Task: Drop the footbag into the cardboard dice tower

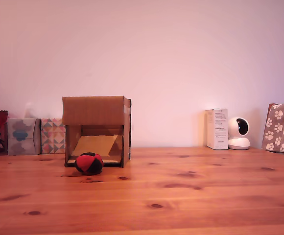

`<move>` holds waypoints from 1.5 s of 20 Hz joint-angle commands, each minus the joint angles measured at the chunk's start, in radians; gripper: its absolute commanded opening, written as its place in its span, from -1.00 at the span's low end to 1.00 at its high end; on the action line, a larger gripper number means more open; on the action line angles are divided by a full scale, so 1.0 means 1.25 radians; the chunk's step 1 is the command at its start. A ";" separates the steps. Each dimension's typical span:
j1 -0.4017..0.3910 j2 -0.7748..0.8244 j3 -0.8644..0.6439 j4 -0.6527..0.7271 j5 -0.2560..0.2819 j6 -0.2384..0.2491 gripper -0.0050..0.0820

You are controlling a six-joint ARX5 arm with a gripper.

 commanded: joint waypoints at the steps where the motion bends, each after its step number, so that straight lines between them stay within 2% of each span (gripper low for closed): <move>1: -0.001 -0.008 -0.018 0.017 0.036 -0.033 -0.94; 9: -0.001 -0.008 -0.018 0.013 0.035 -0.036 -0.94; 12: -0.001 -0.008 -0.018 0.034 0.035 -0.054 -0.94; 17: -0.001 -0.008 -0.016 0.131 0.042 -0.103 -0.94; 22: -0.004 -0.008 0.001 0.189 0.081 -0.131 -0.94; 25: -0.015 0.022 0.009 0.224 0.136 -0.148 -0.94; 28: -0.049 0.108 0.030 0.273 0.177 -0.149 -0.94; 30: -0.082 0.187 0.057 0.320 0.188 -0.147 -0.94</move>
